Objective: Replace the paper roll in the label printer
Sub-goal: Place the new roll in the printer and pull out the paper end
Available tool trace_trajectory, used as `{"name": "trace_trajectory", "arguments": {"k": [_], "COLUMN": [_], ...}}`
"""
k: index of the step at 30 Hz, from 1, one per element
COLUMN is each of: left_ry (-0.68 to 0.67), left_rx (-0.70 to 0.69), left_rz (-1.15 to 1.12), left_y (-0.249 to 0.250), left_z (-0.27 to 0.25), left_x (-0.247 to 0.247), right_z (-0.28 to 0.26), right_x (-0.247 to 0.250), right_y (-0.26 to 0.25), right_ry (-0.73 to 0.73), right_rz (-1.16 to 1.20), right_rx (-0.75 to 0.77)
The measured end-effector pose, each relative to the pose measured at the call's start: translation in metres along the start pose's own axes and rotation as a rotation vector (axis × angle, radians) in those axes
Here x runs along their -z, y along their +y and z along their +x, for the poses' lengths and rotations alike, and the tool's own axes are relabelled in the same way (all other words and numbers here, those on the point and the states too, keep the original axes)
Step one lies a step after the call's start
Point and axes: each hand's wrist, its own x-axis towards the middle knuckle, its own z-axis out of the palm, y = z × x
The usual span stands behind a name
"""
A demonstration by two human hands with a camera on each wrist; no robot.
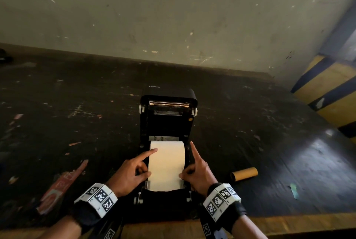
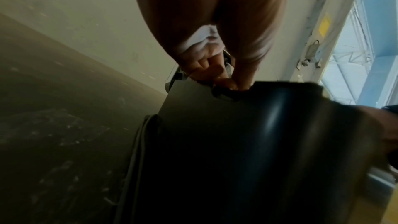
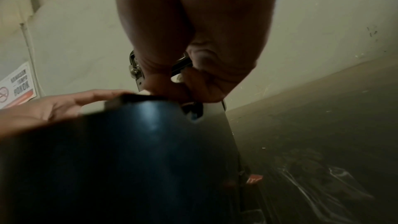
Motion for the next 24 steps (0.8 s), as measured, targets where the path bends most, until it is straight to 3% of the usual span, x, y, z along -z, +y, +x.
{"name": "trace_trajectory", "arguments": {"k": [4,9,15,20,24], "left_ry": [0.011,-0.089,0.068,0.01,0.062], "left_rx": [0.015,0.016,-0.001,0.007,0.012], "left_rz": [0.009,-0.002,-0.012,0.052,0.058], "left_y": [0.001,0.004,0.0,0.003,0.003], "left_z": [-0.002,-0.003,-0.004,-0.009,-0.01], "left_x": [-0.001,0.006,-0.001,-0.002,-0.004], "right_z": [-0.002,0.0,0.001,-0.001,-0.005], "right_x": [-0.001,0.002,0.0,-0.002,-0.002], "right_y": [0.001,0.001,0.01,0.009,0.005], "right_ry": [-0.005,0.015,-0.016,-0.021,-0.038], "right_rz": [-0.017,0.036,0.012,-0.02,-0.04], "right_rx": [0.009,-0.012,0.03,0.067,0.076]}}
